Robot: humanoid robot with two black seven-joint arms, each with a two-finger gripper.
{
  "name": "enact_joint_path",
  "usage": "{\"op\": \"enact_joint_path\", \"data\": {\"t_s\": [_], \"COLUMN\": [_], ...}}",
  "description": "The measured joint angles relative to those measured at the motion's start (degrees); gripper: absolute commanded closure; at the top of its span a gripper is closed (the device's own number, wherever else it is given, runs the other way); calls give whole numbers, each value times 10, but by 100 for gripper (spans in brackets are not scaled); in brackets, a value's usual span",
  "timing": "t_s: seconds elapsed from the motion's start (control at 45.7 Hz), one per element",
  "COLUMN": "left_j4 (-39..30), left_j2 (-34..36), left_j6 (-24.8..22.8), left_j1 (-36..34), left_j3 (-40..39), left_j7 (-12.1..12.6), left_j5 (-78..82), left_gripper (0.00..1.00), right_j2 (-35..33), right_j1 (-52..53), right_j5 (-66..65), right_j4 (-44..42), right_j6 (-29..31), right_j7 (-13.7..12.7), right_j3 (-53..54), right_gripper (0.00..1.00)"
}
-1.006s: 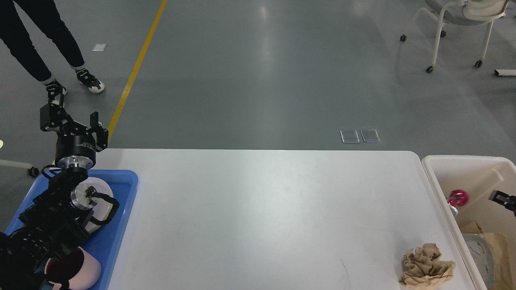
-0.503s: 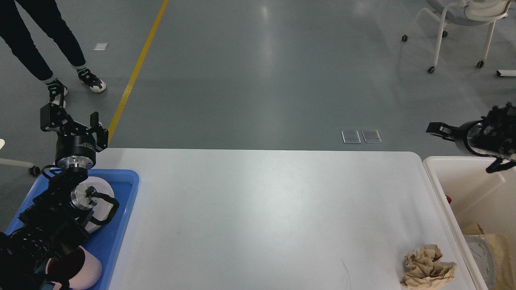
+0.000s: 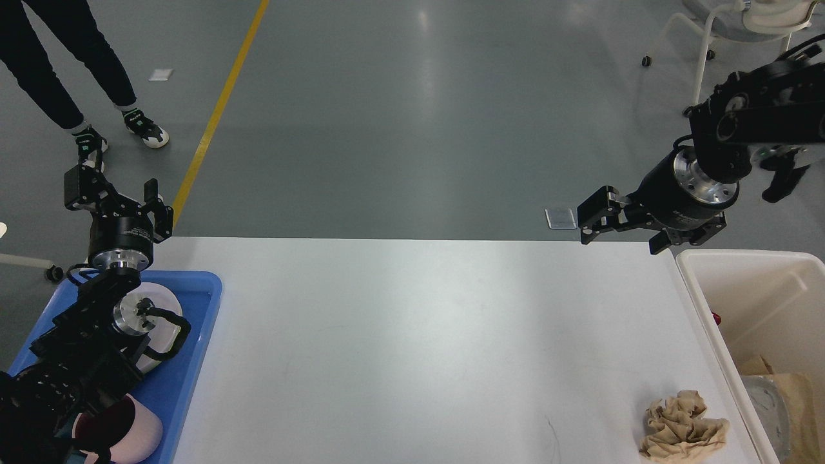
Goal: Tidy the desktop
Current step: 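Open the right gripper and raise it out of the bin, then lower the right gripper onto the crumpled brown paper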
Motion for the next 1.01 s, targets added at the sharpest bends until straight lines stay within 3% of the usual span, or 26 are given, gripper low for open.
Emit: {"op": "enact_joint_path", "data": {"t_s": [0.153, 0.35, 0.591, 0.744, 1.006], "left_j4": [0, 0, 0, 0, 0], "left_j2": [0, 0, 0, 0, 0], "left_j6": [0, 0, 0, 0, 0], "left_j1": [0, 0, 0, 0, 0], "left_j3": [0, 0, 0, 0, 0], "left_j7": [0, 0, 0, 0, 0], "left_j5": [0, 0, 0, 0, 0], "left_gripper": [3, 3, 3, 3, 3], "right_j2": [-7, -18, -86, -110, -129], "right_j1": [91, 112, -97, -277, -404], "right_j5": [31, 54, 58, 59, 88], "right_j4": [46, 65, 16, -35, -75], "right_j6": [97, 113, 85, 25, -74], "right_j7": [2, 2, 0, 0, 0], "right_j3": [-23, -66, -60, -19, 5], "right_gripper": [0, 0, 0, 0, 0]}}
